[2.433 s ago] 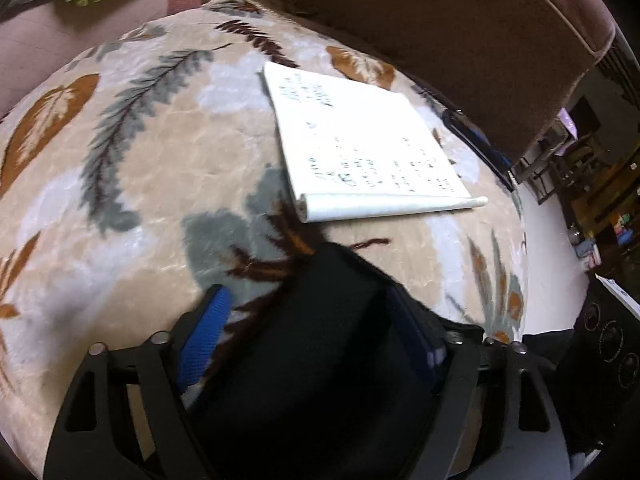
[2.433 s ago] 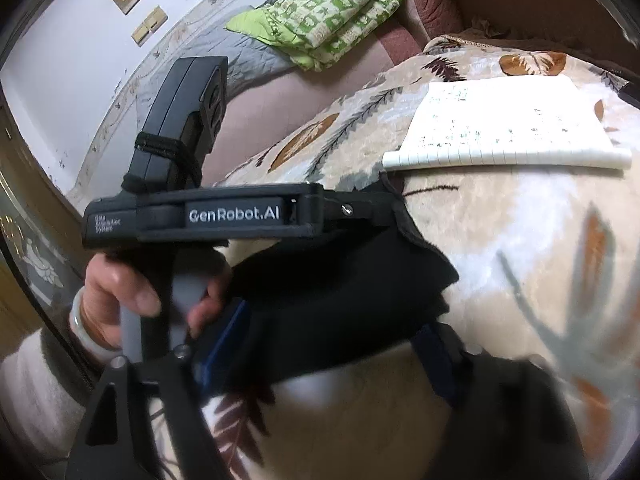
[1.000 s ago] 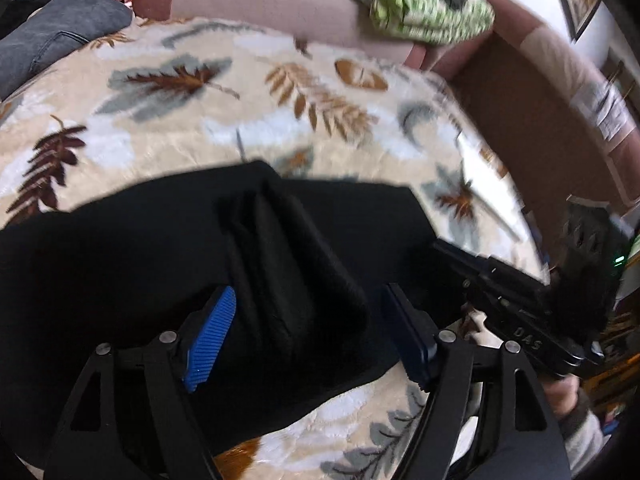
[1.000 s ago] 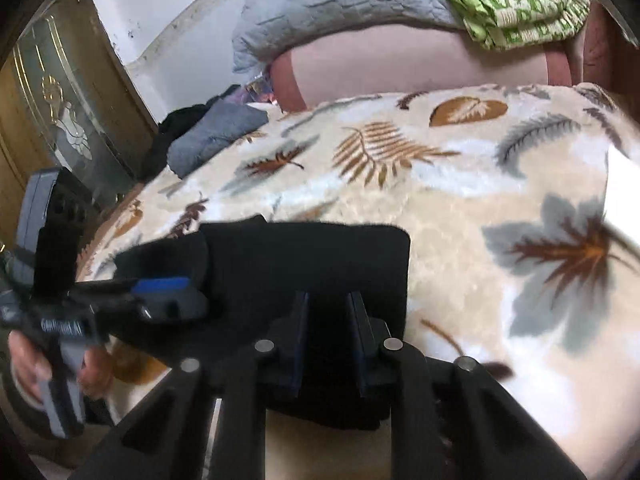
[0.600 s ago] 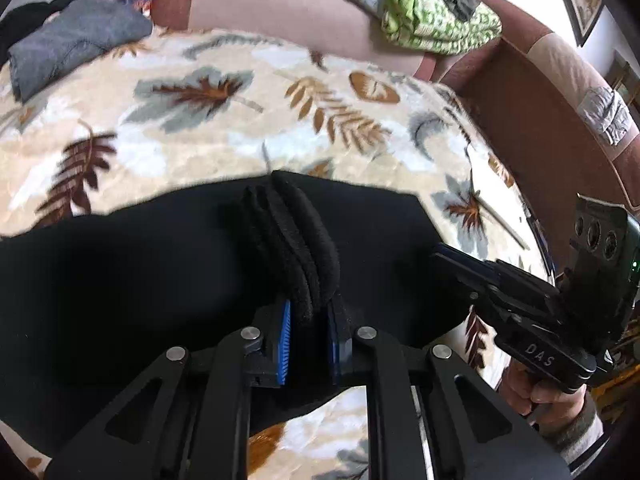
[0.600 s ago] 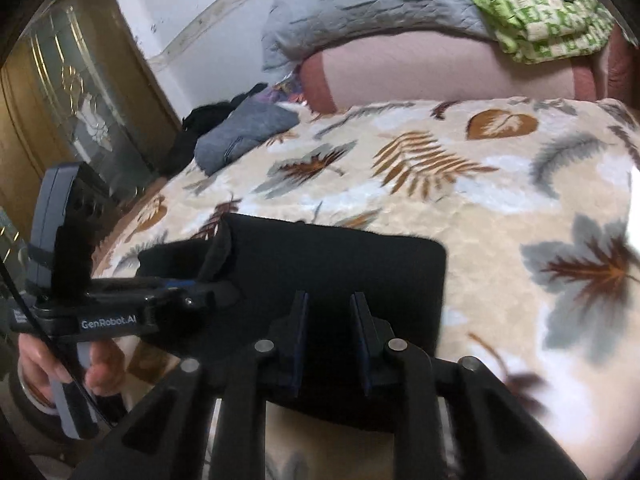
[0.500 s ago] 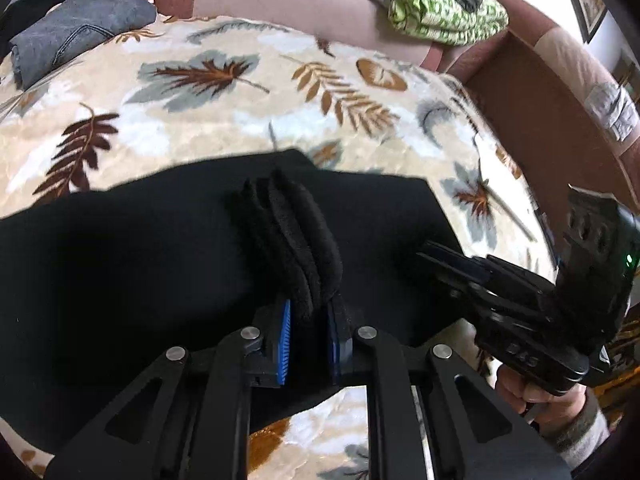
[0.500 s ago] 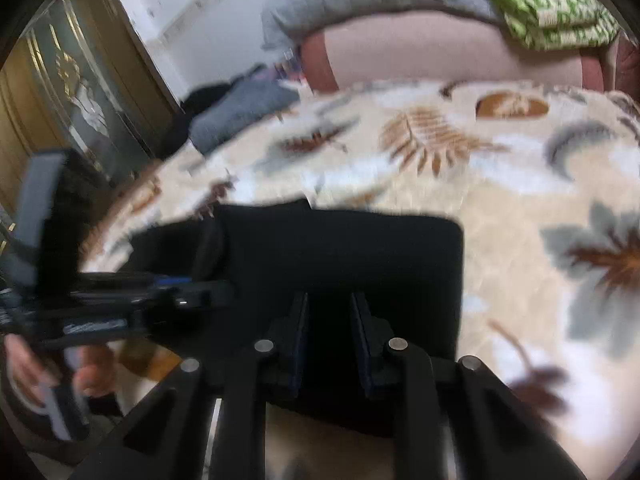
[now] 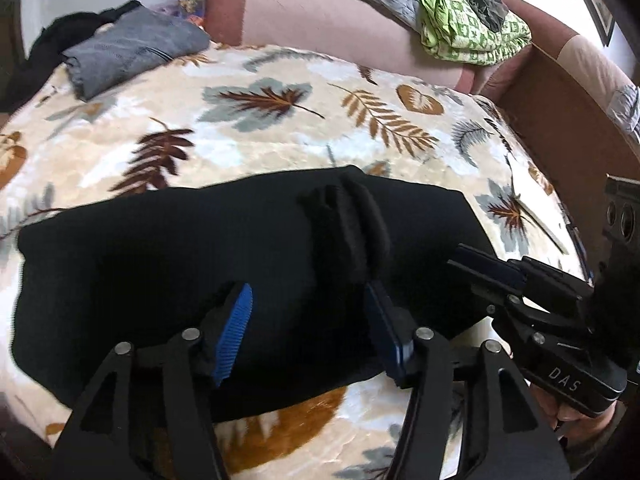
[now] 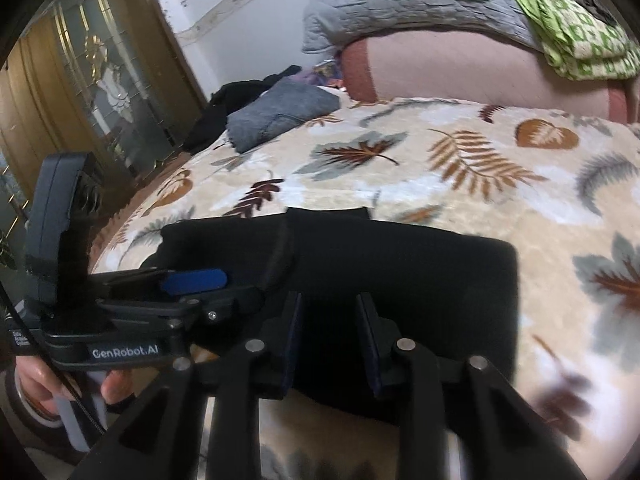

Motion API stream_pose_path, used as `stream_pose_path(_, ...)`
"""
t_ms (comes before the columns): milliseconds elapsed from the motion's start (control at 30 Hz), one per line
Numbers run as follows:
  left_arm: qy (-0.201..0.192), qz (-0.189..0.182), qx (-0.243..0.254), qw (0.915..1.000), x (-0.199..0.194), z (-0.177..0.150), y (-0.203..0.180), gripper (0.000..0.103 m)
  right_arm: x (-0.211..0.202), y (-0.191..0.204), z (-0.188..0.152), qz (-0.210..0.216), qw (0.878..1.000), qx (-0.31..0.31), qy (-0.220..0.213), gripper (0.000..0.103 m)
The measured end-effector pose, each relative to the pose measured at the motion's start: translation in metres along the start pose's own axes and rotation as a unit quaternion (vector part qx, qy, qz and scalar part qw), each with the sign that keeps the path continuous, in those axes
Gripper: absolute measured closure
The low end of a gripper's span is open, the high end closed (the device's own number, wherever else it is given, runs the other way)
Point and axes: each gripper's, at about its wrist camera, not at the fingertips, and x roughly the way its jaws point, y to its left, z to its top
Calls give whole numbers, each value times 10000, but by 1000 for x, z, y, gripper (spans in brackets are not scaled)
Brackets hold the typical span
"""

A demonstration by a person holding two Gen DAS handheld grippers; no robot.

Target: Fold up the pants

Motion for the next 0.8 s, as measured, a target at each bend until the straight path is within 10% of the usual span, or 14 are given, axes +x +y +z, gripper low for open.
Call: stream_pose_path(800,-289,443,-661,9964,-37,-21,59,37,37,33,0,89,9993,-144,321,67)
